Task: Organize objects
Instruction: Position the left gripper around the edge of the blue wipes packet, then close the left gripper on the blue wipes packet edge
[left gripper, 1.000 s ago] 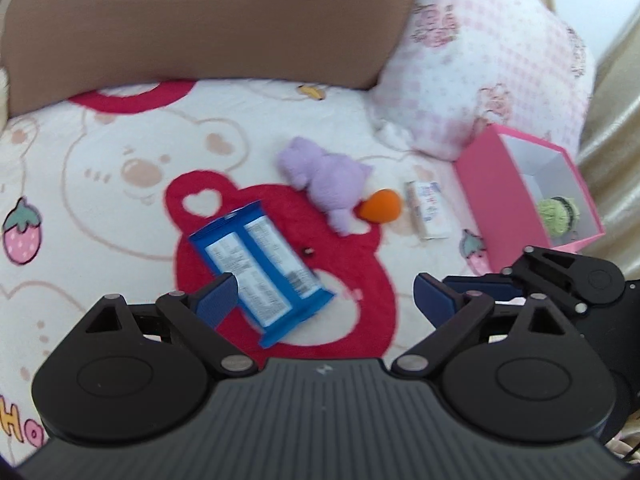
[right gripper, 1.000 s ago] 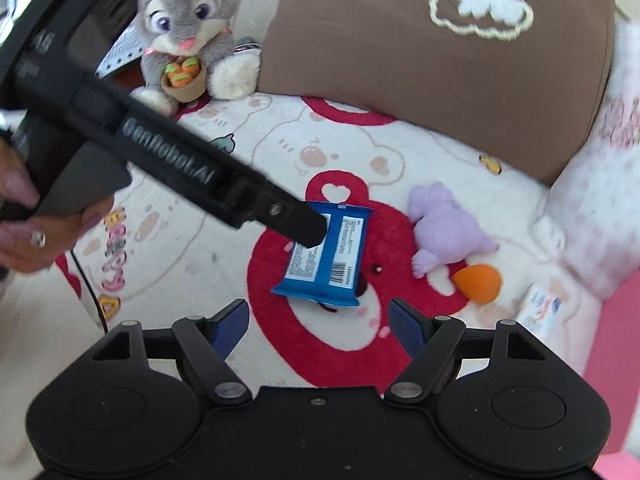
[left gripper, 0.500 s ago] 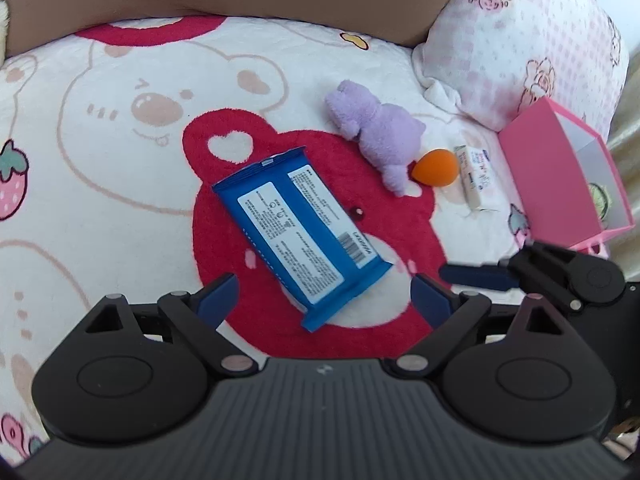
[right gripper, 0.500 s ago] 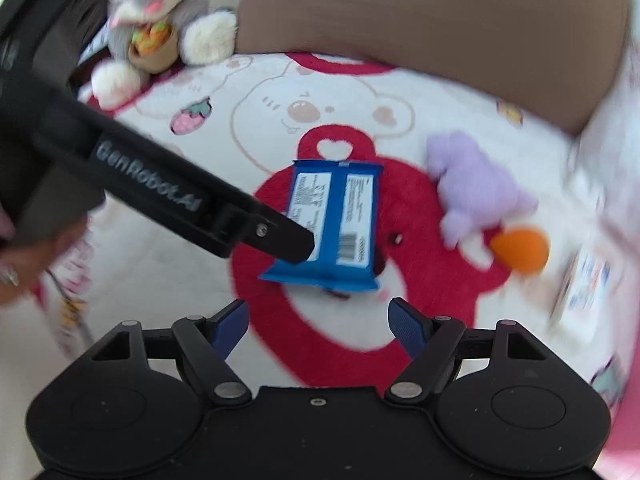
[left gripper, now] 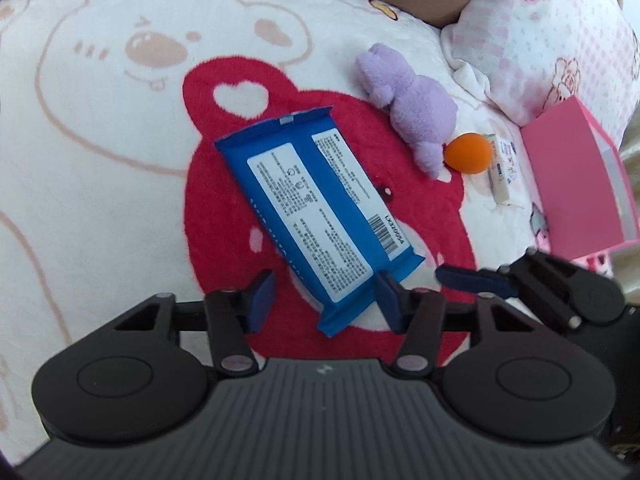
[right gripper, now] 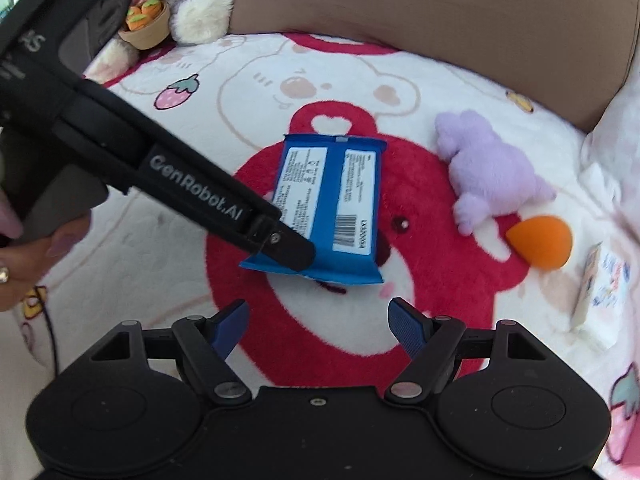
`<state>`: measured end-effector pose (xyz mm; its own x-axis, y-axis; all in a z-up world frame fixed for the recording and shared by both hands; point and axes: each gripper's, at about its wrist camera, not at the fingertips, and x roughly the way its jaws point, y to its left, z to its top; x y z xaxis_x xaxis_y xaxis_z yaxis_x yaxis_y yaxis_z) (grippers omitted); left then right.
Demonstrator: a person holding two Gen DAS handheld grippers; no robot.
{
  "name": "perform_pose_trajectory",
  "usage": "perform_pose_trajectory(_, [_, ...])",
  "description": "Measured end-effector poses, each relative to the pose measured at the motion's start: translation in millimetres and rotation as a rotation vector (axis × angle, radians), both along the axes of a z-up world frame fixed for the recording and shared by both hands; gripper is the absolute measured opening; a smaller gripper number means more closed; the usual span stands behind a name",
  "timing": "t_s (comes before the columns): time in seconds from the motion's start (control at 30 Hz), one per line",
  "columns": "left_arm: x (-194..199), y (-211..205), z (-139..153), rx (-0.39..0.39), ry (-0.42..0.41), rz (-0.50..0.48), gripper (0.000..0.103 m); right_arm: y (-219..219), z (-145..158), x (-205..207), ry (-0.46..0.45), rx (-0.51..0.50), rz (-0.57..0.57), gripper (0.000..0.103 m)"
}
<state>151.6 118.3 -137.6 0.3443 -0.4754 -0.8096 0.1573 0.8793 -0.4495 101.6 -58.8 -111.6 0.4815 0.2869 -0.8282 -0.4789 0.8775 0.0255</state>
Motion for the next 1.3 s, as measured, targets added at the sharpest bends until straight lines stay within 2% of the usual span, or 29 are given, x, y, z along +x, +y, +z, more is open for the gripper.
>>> perform_pose_trajectory(0.03, [0.6,1.4,-1.1,-0.021,0.023,0.009,0.049,0.4,-1.1,-1.9,0.005,-0.006,0.008,0.079])
perform_pose_trajectory(0.1, [1.5,2.4,-3.0,-0.061,0.057,0.020,0.035,1.6,-2.5,-5.6,0.003,-0.024,0.028,0.077])
perform_pose_trajectory(0.27, [-1.9,-4.3,-5.5,-0.106,0.069,0.027,0.028,-1.5,-3.4,-7.4,0.011,0.022,0.029,0.076])
perform_pose_trajectory(0.33, [-4.1,-13.7,-3.1,-0.123,0.056,-0.001,0.025,0.0,-5.0,-7.9,-0.009,0.011,0.031,0.076])
perform_pose_trajectory(0.37, [-6.6,-20.6,1.3,-0.118,0.028,-0.031,0.025,0.4,-5.7,-8.8,-0.018,0.002,0.033,0.076])
perform_pose_trajectory(0.43, [-12.9,-37.6,12.1,-0.040,-0.032,-0.125,0.026,-1.2,-8.0,-9.6,-0.028,-0.018,0.030,0.078])
perform_pose_trajectory(0.47, [-15.7,-41.2,16.8,-0.005,-0.058,-0.143,0.026,-2.9,-9.3,-9.9,-0.028,-0.032,0.025,0.078])
perform_pose_trajectory(0.53, [-17.1,-36.6,23.0,-0.010,-0.088,-0.140,0.027,-7.3,-11.5,-10.2,-0.018,-0.042,0.017,0.078])
perform_pose_trajectory(0.6, [-12.1,-25.6,26.1,-0.030,-0.090,-0.110,0.029,-12.0,-11.4,-10.2,-0.013,-0.016,0.006,0.078])
perform_pose_trajectory(0.77, [4.6,6.4,28.8,0.008,-0.122,-0.003,0.035,-9.7,-8.1,-3.2,-0.021,0.043,-0.006,0.078])
perform_pose_trajectory(0.83, [15.4,22.5,28.0,-0.027,-0.111,0.067,0.036,-6.7,-7.5,3.5,-0.008,0.061,-0.010,0.078])
perform_pose_trajectory(0.9, [26.5,32.8,25.8,-0.059,-0.117,0.106,0.042,-3.7,-8.3,13.8,0.026,0.064,-0.027,0.078])
perform_pose_trajectory(1.0, [34.9,38.0,19.0,-0.006,-0.128,0.136,0.042,-2.8,-7.9,26.4,0.034,0.067,-0.062,0.078])
perform_pose_trajectory(1.07, [38.0,41.8,11.4,0.001,-0.115,0.149,0.043,-5.8,-8.6,33.4,0.044,0.078,-0.097,0.078])
perform_pose_trajectory(1.13, [39.1,43.3,5.2,0.004,-0.120,0.166,0.048,-10.8,-11.9,40.4,0.062,0.084,-0.134,0.072])
perform_pose_trajectory(1.17, [39.7,42.9,2.5,0.017,-0.129,0.171,0.054,-12.6,-13.3,41.4,0.063,0.085,-0.149,0.067])
perform_pose_trajectory(1.3, [39.3,38.2,-0.3,0.013,-0.154,0.163,0.061,-15.8,-13.1,35.2,0.030,0.064,-0.142,0.041])
